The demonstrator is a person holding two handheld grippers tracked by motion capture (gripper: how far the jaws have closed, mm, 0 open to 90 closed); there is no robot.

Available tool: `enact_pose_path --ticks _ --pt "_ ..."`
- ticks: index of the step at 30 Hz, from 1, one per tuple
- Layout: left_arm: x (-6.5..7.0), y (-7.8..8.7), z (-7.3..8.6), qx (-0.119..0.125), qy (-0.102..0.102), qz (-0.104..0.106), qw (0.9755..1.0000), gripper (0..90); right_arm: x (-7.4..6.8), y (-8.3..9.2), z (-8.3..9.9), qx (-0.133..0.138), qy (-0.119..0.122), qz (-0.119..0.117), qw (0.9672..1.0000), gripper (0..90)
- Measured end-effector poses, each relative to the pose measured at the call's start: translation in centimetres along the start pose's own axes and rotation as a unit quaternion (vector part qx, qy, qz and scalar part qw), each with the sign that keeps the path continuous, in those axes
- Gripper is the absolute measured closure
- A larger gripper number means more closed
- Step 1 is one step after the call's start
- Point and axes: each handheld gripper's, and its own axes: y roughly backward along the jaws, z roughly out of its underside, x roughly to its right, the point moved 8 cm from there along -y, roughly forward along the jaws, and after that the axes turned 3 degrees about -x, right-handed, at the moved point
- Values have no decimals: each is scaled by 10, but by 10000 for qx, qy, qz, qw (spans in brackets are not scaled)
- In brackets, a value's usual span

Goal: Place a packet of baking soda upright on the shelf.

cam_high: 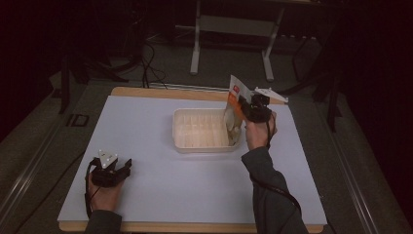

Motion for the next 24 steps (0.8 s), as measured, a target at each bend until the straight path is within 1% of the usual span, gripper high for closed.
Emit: enact_pose_path --ticks 1,2,5,6,7,11,12,15,16,17,18,19,20,22,24 --pt "0 0 0 4 -4 -4 10000 463 1 1 4 79 -67 -3 9999 900" --pt "0 0 0 7 -4 -4 10000 463 1 1 8 94 -108 19 9999 900" --pt "0 0 0 4 -2 -7 10000 463 3 1 21 118 -110 46 9999 900" --pt "0 0 0 4 -2 -7 10000 462 3 1 21 118 -110 46 9999 900" --pt "0 0 0 -4 -4 -5 10000 463 3 5 25 164 -151 -9 9998 900" --pt "0 0 0 -5 -9 -16 10000 463 5 11 28 166 -219 83 9996 900" --pt "0 0 0 -8 -7 -11 10000 462 5 14 31 122 -247 146 9995 900" --pt "0 1 0 2 -9 -8 10000 462 5 18 36 102 -234 227 9994 900" --pt "0 0 0 -4 -6 0 10000 462 5 21 36 77 -311 277 9991 900" --pt "0 0 0 -13 -12 -5 10000 462 6 23 37 54 -340 316 9989 900" --pt "1 0 0 -17 -20 -9 10000 462 5 24 37 -1 -385 298 9988 900" --pt "1 0 0 -16 -23 -10 10000 462 4 26 37 -24 -433 332 9985 900" --pt "1 0 0 -12 -16 -7 10000 462 4 28 38 -50 -501 401 9979 900" --pt "0 0 0 -11 -4 1 10000 462 3 30 39 -96 -700 372 9968 900" --pt "0 0 0 -10 -5 3 10000 462 1 31 40 -109 -738 366 9965 900"
